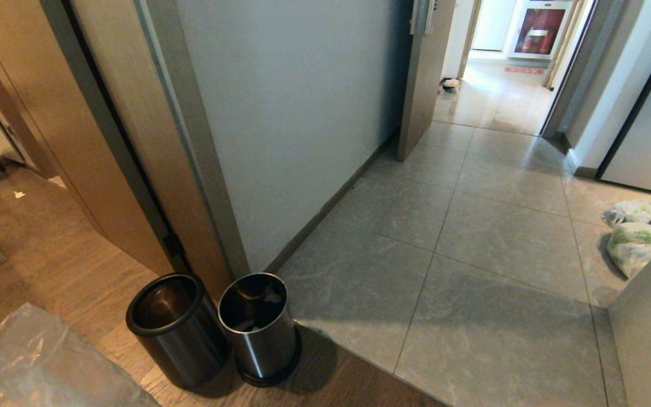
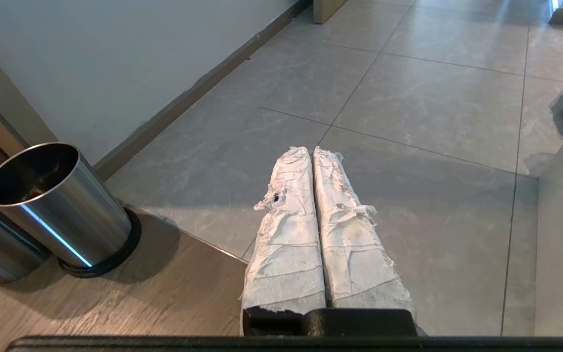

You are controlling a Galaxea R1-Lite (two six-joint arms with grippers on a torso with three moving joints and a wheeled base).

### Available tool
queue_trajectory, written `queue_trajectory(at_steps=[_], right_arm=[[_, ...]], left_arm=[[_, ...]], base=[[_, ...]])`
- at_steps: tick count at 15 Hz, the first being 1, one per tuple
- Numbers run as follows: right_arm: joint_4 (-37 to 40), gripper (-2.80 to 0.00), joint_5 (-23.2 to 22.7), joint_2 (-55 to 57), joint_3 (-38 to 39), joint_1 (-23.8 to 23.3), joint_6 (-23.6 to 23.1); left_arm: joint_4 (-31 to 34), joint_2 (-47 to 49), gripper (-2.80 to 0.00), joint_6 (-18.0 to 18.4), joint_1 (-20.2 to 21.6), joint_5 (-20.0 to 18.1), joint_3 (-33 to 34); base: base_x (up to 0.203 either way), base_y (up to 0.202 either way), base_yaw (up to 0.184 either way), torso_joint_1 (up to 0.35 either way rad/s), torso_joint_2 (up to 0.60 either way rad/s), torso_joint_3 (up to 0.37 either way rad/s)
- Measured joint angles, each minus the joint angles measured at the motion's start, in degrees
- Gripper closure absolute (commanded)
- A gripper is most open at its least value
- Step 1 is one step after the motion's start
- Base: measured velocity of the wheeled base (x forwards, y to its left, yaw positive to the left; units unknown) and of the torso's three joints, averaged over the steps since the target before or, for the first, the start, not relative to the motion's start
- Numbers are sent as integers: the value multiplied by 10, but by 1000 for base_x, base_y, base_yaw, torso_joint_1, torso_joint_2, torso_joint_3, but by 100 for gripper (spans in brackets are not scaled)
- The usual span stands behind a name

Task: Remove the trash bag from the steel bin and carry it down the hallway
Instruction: Put the trash bag at the door

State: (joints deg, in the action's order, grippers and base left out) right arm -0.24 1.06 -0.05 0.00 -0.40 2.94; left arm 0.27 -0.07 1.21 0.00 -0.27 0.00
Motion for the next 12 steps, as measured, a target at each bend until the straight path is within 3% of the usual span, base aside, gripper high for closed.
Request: queue_trajectory(at_steps=[5, 7, 12], right_arm=[[1, 0, -1, 0, 0, 1, -26], [1, 0, -2, 0, 0, 0, -14], [1, 0, -2, 0, 0, 0, -10]], left_arm=[[0, 0, 0, -4, 0, 1, 0], [0, 0, 0, -4, 0, 1, 0], [-1, 0, 0, -2, 0, 1, 0]], base=[[0, 0, 0, 0, 0, 0], [-1, 11, -20, -1, 1, 1], [2, 11, -150, 3, 2, 3]])
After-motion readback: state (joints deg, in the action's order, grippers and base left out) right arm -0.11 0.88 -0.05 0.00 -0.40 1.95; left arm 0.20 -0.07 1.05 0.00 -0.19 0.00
